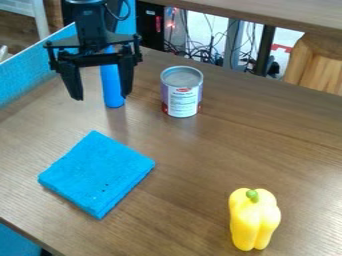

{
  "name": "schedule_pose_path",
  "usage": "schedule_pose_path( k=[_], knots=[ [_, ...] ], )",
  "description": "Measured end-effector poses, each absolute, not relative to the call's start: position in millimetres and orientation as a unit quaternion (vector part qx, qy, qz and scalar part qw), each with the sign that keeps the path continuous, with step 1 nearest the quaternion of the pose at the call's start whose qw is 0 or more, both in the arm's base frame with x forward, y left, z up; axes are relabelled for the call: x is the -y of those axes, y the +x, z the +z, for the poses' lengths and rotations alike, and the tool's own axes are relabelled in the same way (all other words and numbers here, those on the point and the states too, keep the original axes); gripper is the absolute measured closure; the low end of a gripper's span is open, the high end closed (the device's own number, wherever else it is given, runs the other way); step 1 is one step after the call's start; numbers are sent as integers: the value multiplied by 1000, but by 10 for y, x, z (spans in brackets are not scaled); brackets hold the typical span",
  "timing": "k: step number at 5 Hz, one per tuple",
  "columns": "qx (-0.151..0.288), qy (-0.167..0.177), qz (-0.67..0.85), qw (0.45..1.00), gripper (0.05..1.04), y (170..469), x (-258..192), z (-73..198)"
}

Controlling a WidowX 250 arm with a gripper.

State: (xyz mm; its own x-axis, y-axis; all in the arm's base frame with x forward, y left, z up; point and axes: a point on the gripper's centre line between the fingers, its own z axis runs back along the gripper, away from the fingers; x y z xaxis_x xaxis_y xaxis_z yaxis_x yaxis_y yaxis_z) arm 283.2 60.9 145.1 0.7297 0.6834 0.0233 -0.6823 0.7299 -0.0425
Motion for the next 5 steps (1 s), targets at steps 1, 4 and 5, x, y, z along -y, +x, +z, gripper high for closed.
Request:
schedule_pose_path(
  k=[1,4,5],
  knots=[
    [3,-13,367,930,79,2823,-602,1366],
    [36,-4,340,940,79,3392,-844,1342],
    [42,-9,361,932,79,3521,-1043,1395]
  ],
)
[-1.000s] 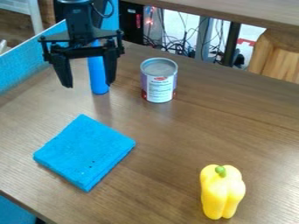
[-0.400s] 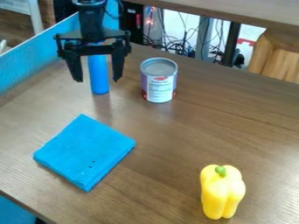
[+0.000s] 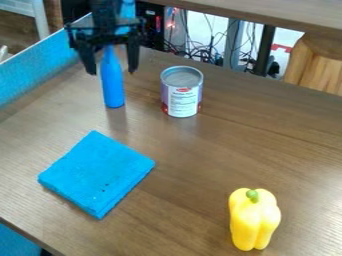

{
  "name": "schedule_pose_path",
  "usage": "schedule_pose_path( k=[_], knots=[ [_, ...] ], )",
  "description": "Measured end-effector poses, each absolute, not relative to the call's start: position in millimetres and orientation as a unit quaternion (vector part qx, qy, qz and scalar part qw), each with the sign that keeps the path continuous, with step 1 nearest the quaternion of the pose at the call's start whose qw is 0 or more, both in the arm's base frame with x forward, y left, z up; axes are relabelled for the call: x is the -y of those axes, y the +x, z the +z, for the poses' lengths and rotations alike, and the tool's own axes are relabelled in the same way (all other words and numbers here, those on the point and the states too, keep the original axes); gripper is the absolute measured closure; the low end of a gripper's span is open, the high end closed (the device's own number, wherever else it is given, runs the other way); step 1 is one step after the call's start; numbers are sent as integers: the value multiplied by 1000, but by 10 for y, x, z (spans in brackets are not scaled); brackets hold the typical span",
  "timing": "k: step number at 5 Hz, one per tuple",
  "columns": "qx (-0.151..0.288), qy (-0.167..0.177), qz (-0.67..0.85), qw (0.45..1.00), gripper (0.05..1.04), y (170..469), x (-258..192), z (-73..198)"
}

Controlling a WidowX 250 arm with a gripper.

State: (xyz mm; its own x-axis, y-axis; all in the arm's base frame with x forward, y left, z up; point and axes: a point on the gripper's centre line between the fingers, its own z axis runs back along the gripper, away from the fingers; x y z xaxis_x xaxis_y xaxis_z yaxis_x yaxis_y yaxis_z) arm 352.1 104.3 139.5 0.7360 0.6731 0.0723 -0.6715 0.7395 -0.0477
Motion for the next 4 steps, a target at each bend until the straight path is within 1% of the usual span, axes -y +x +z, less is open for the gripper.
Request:
schedule_pose_path(
  k=[1,2,4],
  knots=[
    [49,-11,379,924,79,3598,-1188,1473],
    [52,8,399,916,79,3619,-1267,1526],
    [55,8,403,913,79,3764,-1318,1448]
  ],
)
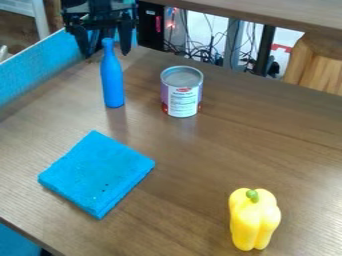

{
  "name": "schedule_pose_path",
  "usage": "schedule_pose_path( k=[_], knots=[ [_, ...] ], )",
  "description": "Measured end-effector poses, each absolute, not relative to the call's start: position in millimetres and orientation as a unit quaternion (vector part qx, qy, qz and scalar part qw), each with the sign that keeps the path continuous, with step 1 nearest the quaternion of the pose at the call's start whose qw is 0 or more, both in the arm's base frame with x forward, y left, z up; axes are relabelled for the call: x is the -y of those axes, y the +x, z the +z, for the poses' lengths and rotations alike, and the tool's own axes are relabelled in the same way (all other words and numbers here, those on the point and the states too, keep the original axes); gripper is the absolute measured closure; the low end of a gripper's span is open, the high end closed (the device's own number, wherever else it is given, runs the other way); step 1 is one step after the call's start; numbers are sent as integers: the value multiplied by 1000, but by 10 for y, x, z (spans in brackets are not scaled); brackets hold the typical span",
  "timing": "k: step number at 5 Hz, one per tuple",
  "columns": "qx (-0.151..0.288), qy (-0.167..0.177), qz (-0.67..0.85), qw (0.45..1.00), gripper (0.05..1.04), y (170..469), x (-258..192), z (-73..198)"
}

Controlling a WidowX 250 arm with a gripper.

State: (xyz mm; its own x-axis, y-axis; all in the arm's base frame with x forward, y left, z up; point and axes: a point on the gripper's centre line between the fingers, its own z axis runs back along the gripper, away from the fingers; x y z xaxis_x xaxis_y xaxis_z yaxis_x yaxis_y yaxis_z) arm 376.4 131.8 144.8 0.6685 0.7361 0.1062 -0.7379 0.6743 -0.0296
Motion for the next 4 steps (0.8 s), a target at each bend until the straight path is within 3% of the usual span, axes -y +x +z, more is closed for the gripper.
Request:
schedule_pose_path(
  k=[1,3,4],
  knots=[
    [67,4,416,907,115,3830,-1335,1398],
    [81,-12,427,900,677,3891,-1311,1401],
    [77,-19,421,903,738,3887,-1283,1406]
  ],
)
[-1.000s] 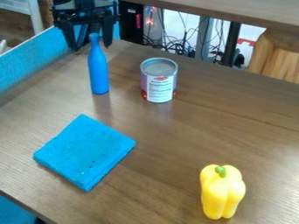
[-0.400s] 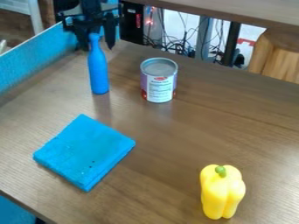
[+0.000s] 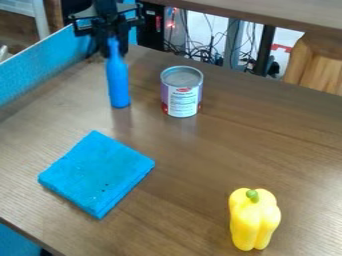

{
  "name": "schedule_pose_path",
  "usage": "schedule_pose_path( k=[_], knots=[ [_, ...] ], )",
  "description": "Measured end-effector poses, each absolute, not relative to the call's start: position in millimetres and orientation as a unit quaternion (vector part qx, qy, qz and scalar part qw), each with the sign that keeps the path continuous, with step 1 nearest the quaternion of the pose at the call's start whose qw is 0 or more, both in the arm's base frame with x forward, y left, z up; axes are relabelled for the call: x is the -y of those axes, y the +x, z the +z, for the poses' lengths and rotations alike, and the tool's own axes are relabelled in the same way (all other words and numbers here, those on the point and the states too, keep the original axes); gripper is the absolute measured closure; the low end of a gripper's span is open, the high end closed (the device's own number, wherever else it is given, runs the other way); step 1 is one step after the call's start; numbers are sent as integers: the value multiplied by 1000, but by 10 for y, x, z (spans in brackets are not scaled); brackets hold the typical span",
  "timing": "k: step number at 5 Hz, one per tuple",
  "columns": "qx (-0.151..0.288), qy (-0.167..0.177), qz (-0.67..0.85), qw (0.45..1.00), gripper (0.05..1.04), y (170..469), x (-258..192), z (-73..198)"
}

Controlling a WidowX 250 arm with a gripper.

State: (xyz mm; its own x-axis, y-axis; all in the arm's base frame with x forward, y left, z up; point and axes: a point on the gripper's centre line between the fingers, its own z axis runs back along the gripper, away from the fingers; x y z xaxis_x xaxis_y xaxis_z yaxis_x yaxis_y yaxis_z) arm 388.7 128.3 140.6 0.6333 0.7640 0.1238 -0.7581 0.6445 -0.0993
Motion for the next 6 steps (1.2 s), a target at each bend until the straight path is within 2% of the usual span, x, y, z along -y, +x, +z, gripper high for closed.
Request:
schedule_pose_path(
  k=[1,2,3,5,6],
  knots=[
    [63,-27,417,906,738,3853,-1239,1406],
    [62,-37,413,908,738,3840,-1179,1516],
    [75,-48,381,920,738,3886,-896,1752],
    [81,-65,271,957,737,3881,40,2004],
    [64,-68,207,974,738,3715,430,2149]
  ],
)
